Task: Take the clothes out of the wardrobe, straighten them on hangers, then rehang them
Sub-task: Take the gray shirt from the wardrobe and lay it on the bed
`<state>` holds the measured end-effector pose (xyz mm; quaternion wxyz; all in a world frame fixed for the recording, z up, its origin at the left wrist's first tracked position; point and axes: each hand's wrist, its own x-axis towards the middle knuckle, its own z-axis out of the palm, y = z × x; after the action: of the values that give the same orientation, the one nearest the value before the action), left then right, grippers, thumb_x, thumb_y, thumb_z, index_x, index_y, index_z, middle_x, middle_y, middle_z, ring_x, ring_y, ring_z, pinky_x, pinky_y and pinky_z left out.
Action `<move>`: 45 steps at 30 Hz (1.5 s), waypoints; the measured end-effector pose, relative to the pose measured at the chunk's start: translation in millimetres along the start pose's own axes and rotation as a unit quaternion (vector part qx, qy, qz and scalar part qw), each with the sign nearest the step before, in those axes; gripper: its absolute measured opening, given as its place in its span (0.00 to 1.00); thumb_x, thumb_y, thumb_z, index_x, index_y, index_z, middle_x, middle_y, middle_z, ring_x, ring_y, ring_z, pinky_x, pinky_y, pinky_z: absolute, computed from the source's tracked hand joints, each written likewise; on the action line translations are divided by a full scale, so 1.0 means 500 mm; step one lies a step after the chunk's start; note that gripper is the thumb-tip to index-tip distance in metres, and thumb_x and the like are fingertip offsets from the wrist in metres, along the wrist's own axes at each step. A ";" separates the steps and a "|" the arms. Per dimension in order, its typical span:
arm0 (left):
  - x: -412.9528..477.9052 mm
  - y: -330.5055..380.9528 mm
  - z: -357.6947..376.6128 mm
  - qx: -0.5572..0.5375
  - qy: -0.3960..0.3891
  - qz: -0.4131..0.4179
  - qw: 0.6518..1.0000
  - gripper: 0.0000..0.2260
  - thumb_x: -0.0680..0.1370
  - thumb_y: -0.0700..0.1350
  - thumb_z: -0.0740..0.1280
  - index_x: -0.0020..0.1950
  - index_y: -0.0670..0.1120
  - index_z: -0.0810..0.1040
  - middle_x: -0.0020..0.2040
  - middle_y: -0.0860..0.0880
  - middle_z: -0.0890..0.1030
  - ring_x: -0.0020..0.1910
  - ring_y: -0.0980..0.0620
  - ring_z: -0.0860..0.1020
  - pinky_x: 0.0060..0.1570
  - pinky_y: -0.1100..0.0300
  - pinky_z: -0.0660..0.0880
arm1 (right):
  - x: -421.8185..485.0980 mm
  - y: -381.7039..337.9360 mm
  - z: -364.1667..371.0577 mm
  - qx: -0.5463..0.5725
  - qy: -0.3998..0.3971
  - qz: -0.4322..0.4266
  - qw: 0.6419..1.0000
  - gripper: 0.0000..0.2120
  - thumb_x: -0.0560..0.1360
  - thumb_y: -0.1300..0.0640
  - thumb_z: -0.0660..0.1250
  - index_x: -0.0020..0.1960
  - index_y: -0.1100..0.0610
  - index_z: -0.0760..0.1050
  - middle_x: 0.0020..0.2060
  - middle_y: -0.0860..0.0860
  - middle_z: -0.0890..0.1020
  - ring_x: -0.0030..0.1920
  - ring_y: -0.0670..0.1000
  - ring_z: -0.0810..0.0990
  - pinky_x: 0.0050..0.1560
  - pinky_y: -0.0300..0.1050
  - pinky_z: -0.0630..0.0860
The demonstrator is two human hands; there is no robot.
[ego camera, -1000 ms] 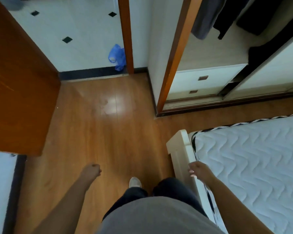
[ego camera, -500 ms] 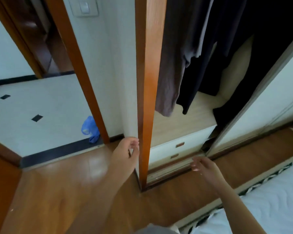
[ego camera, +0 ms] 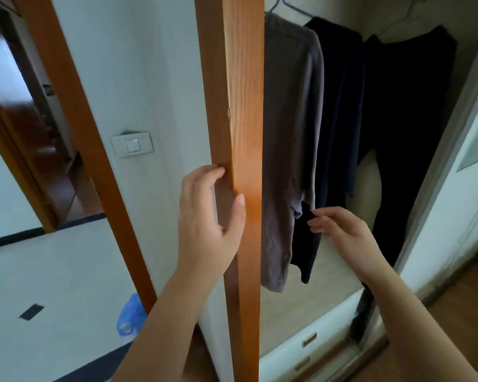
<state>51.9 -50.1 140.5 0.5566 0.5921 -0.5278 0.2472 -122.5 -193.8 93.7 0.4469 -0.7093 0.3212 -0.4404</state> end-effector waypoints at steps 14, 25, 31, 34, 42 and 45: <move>0.233 0.110 0.026 0.057 0.140 0.006 0.989 0.31 0.71 0.55 0.65 0.68 0.39 0.64 0.64 0.41 0.70 0.63 0.47 0.69 0.59 0.63 0.66 | 0.250 -0.259 -0.033 0.009 0.017 -0.252 0.968 0.16 0.76 0.66 0.59 0.42 0.45 0.74 0.37 0.45 0.80 0.40 0.43 0.80 0.51 0.40 0.75; 0.238 0.121 0.031 0.048 0.135 -0.039 0.989 0.36 0.66 0.47 0.74 0.70 0.45 0.62 0.66 0.46 0.68 0.65 0.47 0.68 0.63 0.46 0.71 | 0.448 -0.375 0.015 -0.283 0.118 -0.326 0.894 0.16 0.74 0.59 0.61 0.61 0.61 0.71 0.58 0.58 0.72 0.60 0.57 0.70 0.55 0.42 0.66; 0.237 0.116 0.033 0.045 0.132 -0.041 0.989 0.36 0.67 0.49 0.73 0.71 0.48 0.61 0.67 0.49 0.67 0.65 0.49 0.69 0.61 0.47 0.73 | 0.516 -0.395 0.021 -0.404 0.167 -0.267 0.859 0.18 0.76 0.57 0.58 0.64 0.63 0.68 0.62 0.62 0.70 0.63 0.64 0.67 0.60 0.55 0.66; 0.238 0.112 0.033 0.045 0.135 -0.039 0.989 0.37 0.66 0.53 0.72 0.71 0.49 0.60 0.67 0.50 0.67 0.65 0.49 0.69 0.60 0.48 0.74 | 0.542 -0.400 0.022 -0.438 0.133 -0.200 0.866 0.19 0.77 0.54 0.59 0.63 0.64 0.66 0.63 0.63 0.70 0.64 0.64 0.68 0.61 0.56 0.67; 0.236 0.109 0.035 0.036 0.135 -0.048 0.989 0.37 0.65 0.54 0.68 0.71 0.51 0.59 0.67 0.53 0.66 0.65 0.53 0.68 0.59 0.50 0.75 | 0.561 -0.402 0.045 -0.275 0.017 -0.170 0.946 0.15 0.78 0.56 0.58 0.52 0.67 0.75 0.45 0.61 0.79 0.48 0.59 0.76 0.40 0.44 0.68; 0.237 0.114 0.033 0.029 0.131 -0.051 0.990 0.37 0.65 0.54 0.68 0.71 0.51 0.59 0.67 0.52 0.65 0.65 0.52 0.68 0.59 0.49 0.75 | 0.550 -0.408 0.063 -0.075 -0.009 -0.114 0.991 0.13 0.77 0.57 0.59 0.44 0.67 0.76 0.30 0.53 0.69 0.33 0.52 0.68 0.30 0.41 0.61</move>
<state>33.7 -96.8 263.1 0.6152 0.5971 -0.4121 0.3086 30.5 -335.8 366.9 0.3417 -0.7770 0.2664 -0.4566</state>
